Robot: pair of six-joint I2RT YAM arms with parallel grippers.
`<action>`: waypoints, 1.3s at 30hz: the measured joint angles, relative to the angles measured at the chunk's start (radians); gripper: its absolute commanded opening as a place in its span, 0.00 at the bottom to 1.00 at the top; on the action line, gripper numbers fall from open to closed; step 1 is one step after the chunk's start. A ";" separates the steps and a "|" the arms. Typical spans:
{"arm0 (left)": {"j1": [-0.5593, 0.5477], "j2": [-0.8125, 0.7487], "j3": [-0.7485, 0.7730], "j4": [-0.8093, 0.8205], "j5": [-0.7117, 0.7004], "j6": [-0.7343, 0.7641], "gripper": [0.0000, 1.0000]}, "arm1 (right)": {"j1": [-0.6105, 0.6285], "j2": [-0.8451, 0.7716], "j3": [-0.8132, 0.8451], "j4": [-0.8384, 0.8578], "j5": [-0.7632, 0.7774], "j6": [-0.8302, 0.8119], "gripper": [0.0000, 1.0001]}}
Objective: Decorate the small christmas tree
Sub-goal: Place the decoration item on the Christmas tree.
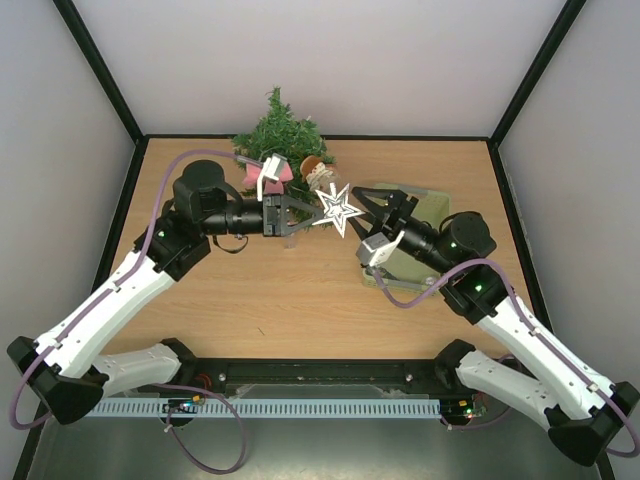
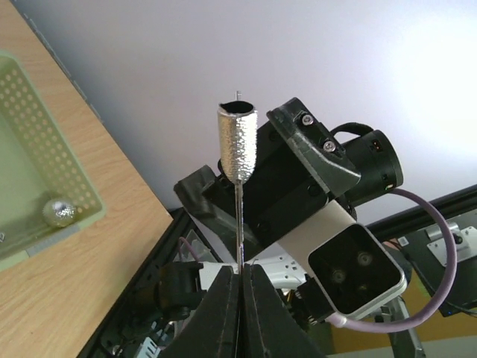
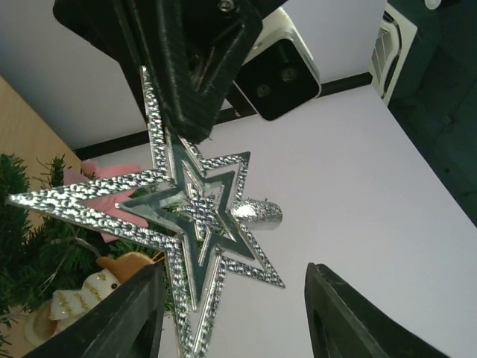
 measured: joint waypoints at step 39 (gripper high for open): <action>0.051 -0.171 0.031 -0.199 -0.199 0.948 0.64 | 0.084 0.033 0.165 -0.452 -0.092 0.924 0.02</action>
